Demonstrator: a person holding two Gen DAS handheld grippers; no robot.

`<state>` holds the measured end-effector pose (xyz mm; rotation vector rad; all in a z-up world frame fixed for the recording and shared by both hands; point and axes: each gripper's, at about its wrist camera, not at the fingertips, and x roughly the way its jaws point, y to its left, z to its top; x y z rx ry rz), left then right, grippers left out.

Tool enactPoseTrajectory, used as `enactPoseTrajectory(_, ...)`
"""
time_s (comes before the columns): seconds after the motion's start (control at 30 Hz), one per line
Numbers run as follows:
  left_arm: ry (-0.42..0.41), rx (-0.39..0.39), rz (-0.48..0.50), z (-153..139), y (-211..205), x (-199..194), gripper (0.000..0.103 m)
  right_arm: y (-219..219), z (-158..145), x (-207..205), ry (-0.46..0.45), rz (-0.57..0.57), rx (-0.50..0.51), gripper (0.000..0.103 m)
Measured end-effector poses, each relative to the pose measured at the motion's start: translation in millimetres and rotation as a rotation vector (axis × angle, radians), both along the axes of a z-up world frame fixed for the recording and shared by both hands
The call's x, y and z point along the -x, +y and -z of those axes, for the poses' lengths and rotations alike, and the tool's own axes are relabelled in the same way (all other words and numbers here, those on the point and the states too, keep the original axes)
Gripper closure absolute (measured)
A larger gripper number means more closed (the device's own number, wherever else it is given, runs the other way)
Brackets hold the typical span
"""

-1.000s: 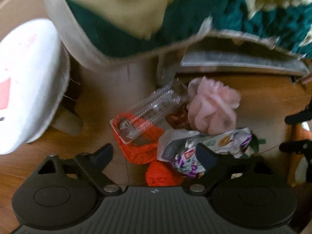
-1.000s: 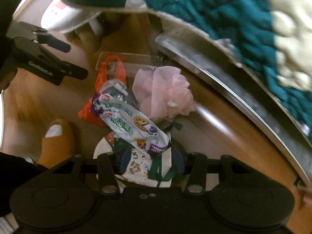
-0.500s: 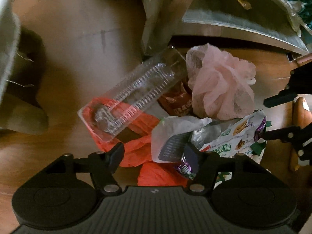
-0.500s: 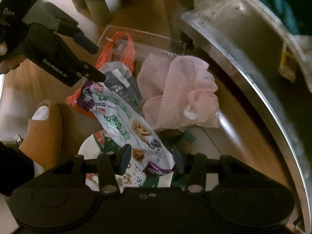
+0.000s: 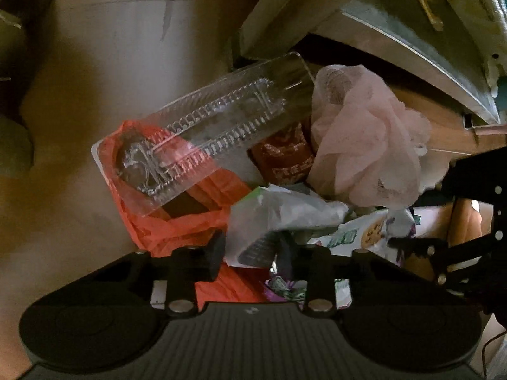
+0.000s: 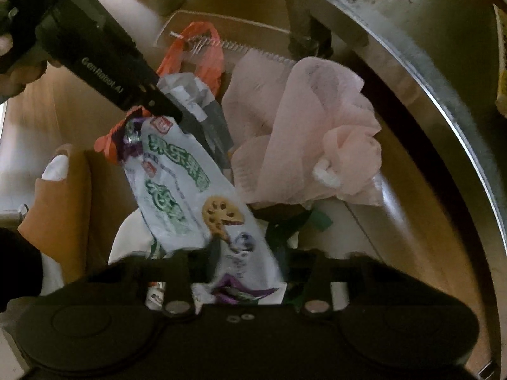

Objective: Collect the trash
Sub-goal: 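Grasp white plastic bag with left tool while right tool grasps snack wrapper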

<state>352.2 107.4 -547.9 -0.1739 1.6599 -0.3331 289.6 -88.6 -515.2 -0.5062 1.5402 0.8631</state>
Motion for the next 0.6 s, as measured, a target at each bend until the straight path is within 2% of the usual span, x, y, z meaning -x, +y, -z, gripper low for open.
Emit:
enactPoseTrajectory(0.1, -0.010, 0.003, -0.003, -0.7, -0.5, 2.1, 0.078, 0.6, 3.8, 4.2, 0.001, 0.003, 0.004, 0.102)
enactPoseTrajectory(0.23, -0.021, -0.001, -0.027, -5.2, 0.8, 6.1, 0.086, -3.4, -5.4, 10.2, -0.022, 0.018, -0.027, 0.102)
enactPoseTrajectory(0.43, -0.050, 0.000, -0.064, -13.5, 2.5, 12.2, 0.089, -17.2, -21.1, 19.8, -0.003, 0.041, -0.078, 0.102)
enactPoseTrajectory(0.6, -0.065, 0.018, -0.141, -25.6, 16.8, 22.2, 0.091, -26.5, -34.7, 28.4, 0.014, 0.035, -0.122, 0.102)
